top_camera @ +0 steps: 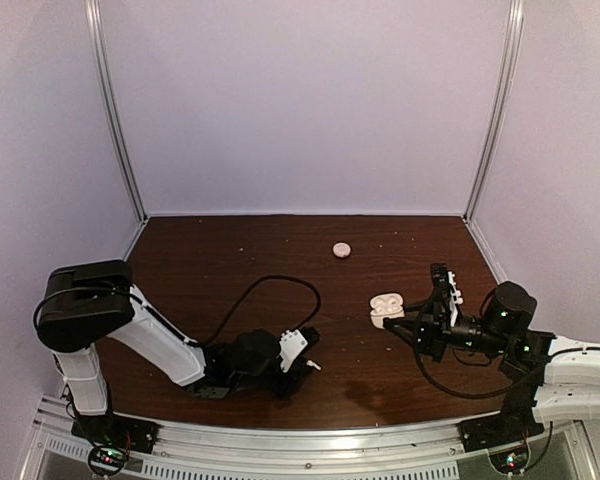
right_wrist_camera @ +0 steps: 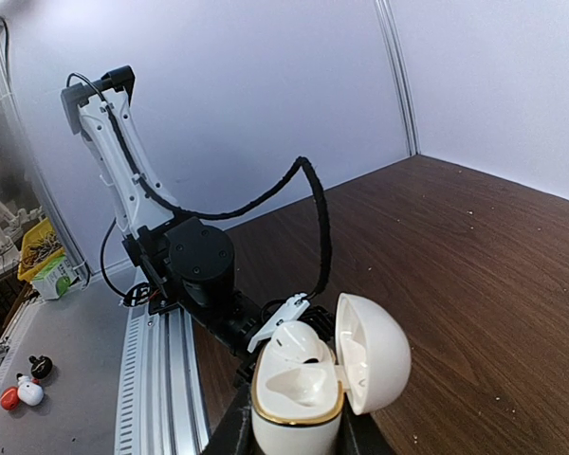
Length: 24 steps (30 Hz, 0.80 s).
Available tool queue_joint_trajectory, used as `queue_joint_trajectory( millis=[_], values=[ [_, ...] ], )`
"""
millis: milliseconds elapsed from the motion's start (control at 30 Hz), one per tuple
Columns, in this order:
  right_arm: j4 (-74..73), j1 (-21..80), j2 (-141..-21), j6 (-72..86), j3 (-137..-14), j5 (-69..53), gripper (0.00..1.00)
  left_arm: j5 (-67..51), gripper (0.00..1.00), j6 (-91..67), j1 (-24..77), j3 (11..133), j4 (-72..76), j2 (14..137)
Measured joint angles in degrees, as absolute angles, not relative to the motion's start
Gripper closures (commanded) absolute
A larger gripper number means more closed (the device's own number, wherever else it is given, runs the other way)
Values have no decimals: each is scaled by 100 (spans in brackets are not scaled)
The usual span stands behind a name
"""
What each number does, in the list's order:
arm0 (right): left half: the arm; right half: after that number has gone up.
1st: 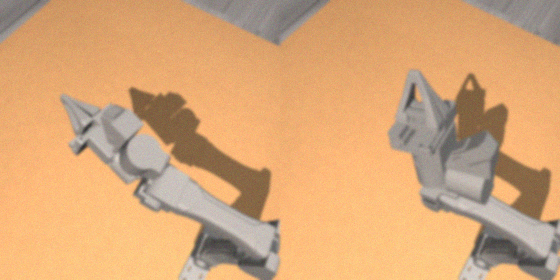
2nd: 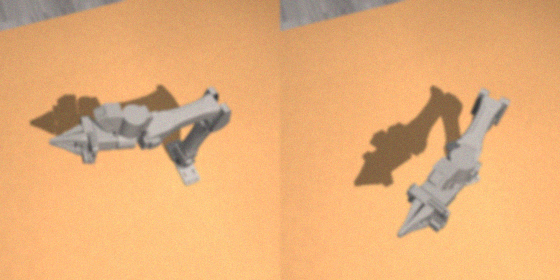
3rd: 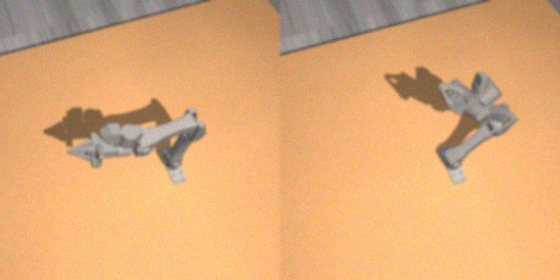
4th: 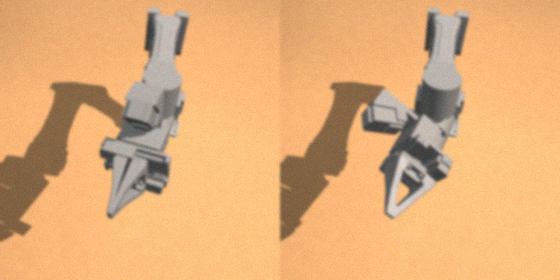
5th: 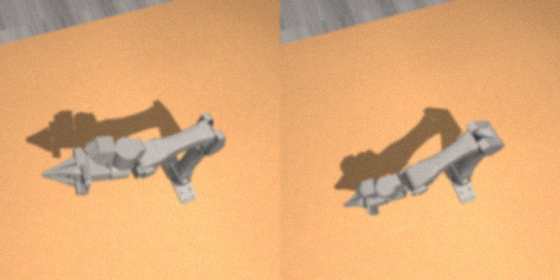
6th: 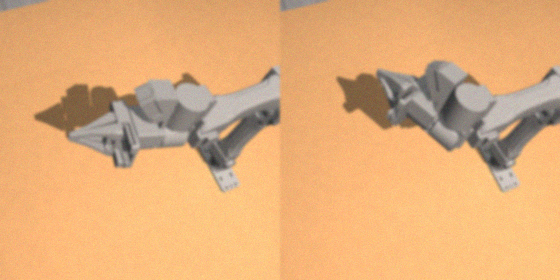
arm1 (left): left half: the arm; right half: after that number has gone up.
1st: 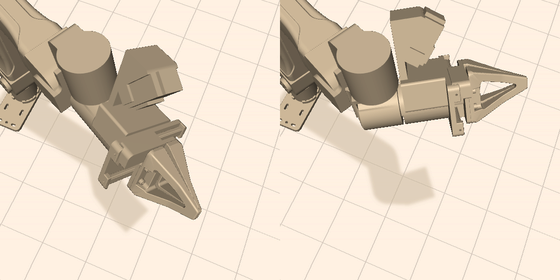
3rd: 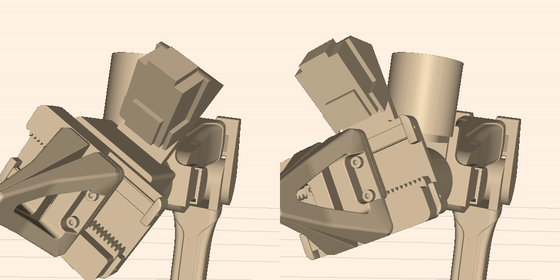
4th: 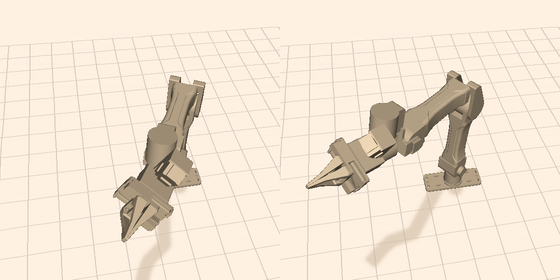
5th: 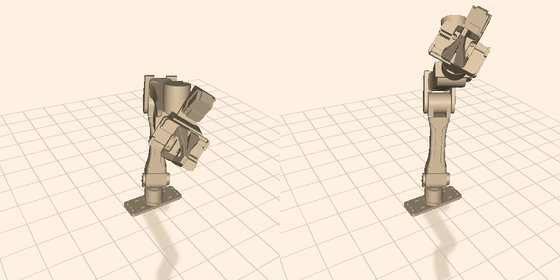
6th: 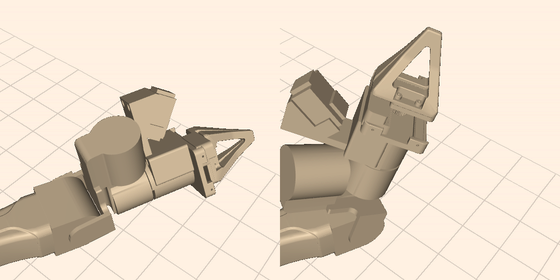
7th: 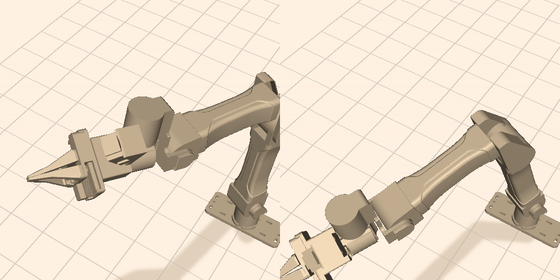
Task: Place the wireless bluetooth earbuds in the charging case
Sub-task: Adjust the right earbud at the center of the board.
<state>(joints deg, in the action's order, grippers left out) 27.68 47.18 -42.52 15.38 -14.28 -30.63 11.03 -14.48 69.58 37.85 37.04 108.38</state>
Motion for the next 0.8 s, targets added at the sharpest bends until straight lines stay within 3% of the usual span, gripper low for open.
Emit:
queue_joint_trajectory(
  millis=[133,800],
  values=[
    [2766,4718,-4252,1538,-1428,-3065,100,1022,69,-1380,6923,3787,3715,10838],
    [2766,4718,-4283,1540,-1428,-3070,100,161,67,-963,6624,3717,3970,10888]
  ],
)
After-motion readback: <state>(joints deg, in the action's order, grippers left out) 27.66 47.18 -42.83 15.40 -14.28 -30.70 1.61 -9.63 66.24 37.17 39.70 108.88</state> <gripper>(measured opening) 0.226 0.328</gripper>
